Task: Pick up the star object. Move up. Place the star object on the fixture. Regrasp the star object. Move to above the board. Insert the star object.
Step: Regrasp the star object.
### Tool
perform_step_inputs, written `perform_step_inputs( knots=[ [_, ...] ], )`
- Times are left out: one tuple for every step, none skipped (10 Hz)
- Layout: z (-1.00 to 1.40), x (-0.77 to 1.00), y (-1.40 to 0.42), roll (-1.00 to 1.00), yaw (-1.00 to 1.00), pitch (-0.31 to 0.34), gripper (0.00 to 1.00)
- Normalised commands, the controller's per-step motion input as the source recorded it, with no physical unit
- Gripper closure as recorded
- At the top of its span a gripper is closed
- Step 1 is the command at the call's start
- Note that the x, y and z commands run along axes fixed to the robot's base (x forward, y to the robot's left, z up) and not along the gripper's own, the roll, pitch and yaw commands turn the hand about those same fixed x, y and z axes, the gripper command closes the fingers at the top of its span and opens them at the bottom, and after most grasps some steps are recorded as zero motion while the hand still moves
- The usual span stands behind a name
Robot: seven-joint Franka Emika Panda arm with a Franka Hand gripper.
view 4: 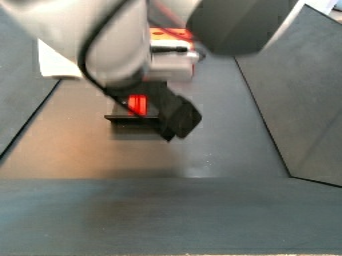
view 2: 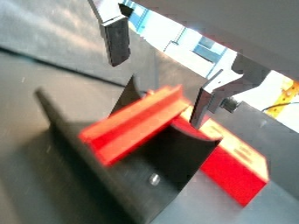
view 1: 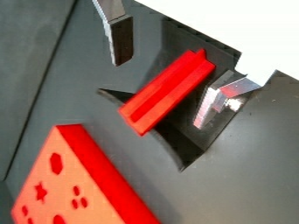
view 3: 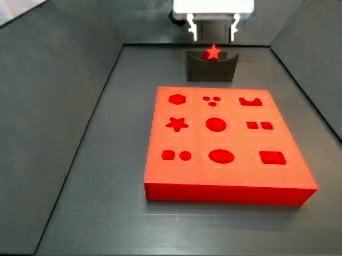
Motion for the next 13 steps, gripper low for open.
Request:
perform_step_inputs(
  knots=[
    [0.71,-0.03,0.00,0.04,0.02,0.095,0.00],
    [0.53,-0.03,0.00,0.04,0.00,0.103,0.00],
    [0.35,-0.03,0.00,0.04,-0.01,0.107,0.00],
    [0.17,-0.03,0.00,0.04,-0.03,0.104,0.00],
    [0.88,-0.08,-1.00,1.00,0.02,0.079,0.00],
    [0.88,-0.08,-1.00,1.00,0.02,0.078,0.00],
    [0.87,-0.11,-1.00,1.00,0.01,0.064,0.00],
    [0.80,-0.14,-0.98,1.00,0.01,0.055,0.00],
    [0.67,-0.12,-0.88,1.00,0.01,0.051,0.00],
    [0.38,-0.08,-0.66,1.00,0.01,0.048,0.00],
    [0.15,-0.05,-0.47,1.00,0.01,0.046,0.00],
    [0.02,-0.02,-0.23,1.00,0.01,0.044,0.00],
    [0.04,-0.02,-0.09,1.00,0.01,0.044,0.00]
  ],
)
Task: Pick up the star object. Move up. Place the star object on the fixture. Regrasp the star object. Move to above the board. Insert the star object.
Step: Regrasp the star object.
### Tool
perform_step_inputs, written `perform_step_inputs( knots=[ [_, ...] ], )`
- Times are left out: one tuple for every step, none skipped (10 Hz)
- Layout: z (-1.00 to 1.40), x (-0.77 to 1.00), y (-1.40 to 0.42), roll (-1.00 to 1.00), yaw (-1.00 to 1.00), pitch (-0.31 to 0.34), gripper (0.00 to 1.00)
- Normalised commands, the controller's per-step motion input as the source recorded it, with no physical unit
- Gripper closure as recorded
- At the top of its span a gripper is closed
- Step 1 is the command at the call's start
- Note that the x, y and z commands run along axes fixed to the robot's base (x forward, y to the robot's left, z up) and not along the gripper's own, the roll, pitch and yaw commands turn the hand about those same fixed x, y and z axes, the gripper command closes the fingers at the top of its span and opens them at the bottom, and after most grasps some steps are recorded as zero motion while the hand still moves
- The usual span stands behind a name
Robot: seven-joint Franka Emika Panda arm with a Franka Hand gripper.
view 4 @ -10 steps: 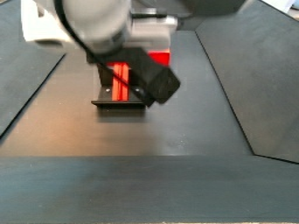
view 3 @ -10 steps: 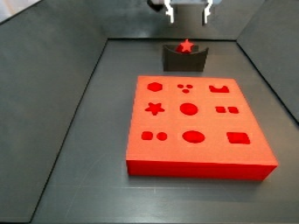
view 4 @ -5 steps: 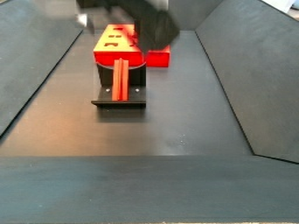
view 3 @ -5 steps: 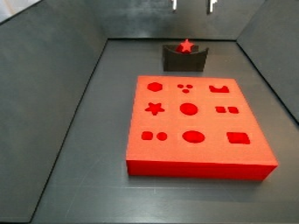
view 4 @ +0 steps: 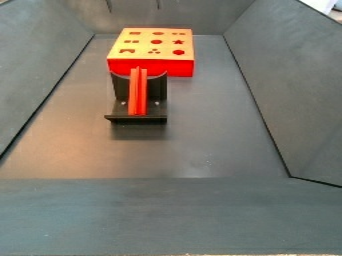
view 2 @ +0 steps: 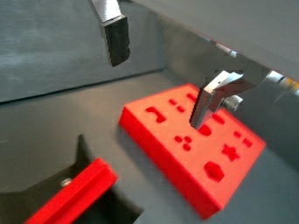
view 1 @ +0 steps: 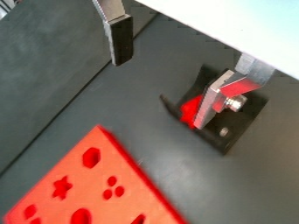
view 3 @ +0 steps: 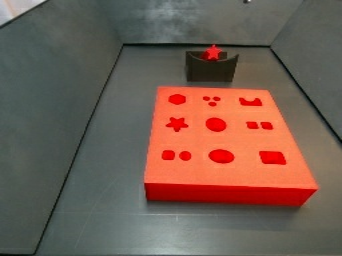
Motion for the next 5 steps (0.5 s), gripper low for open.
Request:
perform_step_inputs(
  knots=[
    [0.03,-0.03,-0.02,1.00,0.01,0.039,0.00],
    [0.01,-0.03,-0.03,1.00,0.01,0.036,0.00],
    [0.02,-0.03,-0.02,1.00,0.01,0.029,0.00],
    [0.02,-0.03,-0.02,1.00,0.01,0.026,0.00],
    [0.01,-0.03,-0.02,1.00,0.01,0.020,0.00]
  ],
)
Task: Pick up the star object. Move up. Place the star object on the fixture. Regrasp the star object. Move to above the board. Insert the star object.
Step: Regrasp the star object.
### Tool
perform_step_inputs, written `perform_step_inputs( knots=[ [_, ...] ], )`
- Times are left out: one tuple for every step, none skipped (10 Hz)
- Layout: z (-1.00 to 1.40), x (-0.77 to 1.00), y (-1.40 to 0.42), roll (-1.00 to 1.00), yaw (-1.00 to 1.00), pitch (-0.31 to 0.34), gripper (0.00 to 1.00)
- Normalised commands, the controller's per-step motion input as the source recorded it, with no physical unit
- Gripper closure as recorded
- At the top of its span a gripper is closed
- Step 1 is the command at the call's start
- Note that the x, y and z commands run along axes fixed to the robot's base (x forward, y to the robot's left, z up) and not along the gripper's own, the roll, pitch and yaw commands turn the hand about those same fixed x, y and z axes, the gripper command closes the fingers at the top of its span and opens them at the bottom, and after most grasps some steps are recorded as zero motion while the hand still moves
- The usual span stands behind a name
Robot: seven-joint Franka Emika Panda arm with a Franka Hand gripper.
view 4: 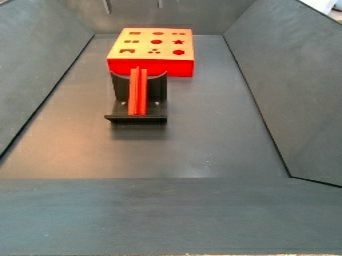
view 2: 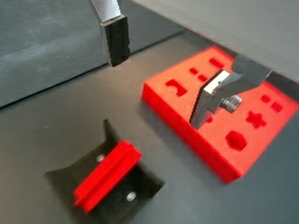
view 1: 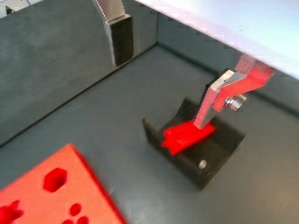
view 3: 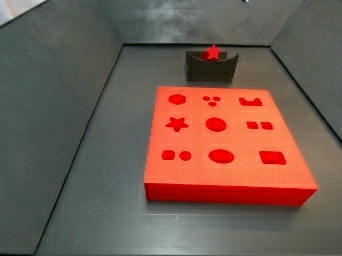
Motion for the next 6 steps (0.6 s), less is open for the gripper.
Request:
perform_step_inputs(
  knots=[
    [0.01,-0.02,-0.02,1.00,0.02,0.014,0.00],
    [0.01,-0.01,-0.02,1.00,0.02,0.012,0.00],
    [0.00,-0.02,-0.02,1.00,0.02,0.012,0.00],
    [0.01,-0.01,-0.02,1.00,0.02,0.018,0.00],
    [0.01,-0.01,-0.02,1.00,0.02,0.022,0.00],
    [0.00,0.01,-0.02,1.00,0.02,0.029,0.00]
  ],
)
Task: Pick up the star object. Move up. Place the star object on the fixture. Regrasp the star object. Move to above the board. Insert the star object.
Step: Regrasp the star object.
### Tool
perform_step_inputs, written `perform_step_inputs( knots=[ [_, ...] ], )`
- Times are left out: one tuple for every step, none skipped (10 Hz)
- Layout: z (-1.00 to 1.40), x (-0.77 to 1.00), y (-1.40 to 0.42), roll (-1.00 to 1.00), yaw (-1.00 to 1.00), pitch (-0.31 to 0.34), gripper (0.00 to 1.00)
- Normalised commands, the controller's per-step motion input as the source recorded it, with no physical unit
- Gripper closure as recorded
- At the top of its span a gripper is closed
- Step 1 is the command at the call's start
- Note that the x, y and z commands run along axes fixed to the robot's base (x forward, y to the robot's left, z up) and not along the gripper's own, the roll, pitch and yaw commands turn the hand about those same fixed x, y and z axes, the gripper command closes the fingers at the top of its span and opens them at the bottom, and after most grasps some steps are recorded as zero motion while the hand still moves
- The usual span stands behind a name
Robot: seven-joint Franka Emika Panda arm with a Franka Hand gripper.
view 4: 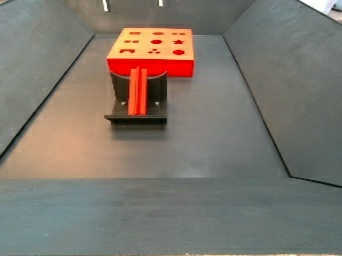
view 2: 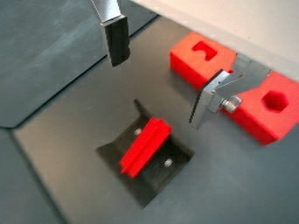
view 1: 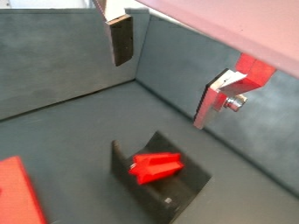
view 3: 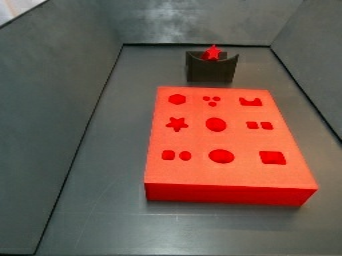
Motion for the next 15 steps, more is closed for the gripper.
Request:
perform_step_inputs(
  knots=[
    [0.00,0.02,-0.02,1.00,0.03,0.037,0.00],
    [0.00,0.04,-0.03,1.00,0.03,0.050,0.00],
    [0.00,0.05,-0.03,1.00,0.03,0.058,0.00],
    [-0.01,0.06,-0.03,1.00,0.04,0.080,0.00],
    [-0.01,0.08,-0.03,1.00,0.05,0.100,0.00],
    [-0.01,0.09,-0.04,1.00,0.07,0.134,0.00],
    [-0.01,0.09,-0.04,1.00,0.09,0.152,0.00],
    [-0.01,0.09,-0.04,0.99,0.13,0.187,0.00],
    [-0.02,0.09,-0.04,0.80,0.15,0.175,0.00],
    [-0.02,0.10,-0.04,0.61,0.17,0.156,0.00],
    [-0.01,0.10,-0.04,0.36,0.19,0.126,0.00],
    [0.00,0.09,-0.03,0.21,0.20,0.082,0.00],
    [0.00,0.08,-0.03,0.17,0.20,0.059,0.00],
    [-1.00,0.03,0.07,0.10,0.23,-0.057,0.00],
    [-1.00,0.03,0.07,0.10,0.23,-0.067,0.00]
  ],
)
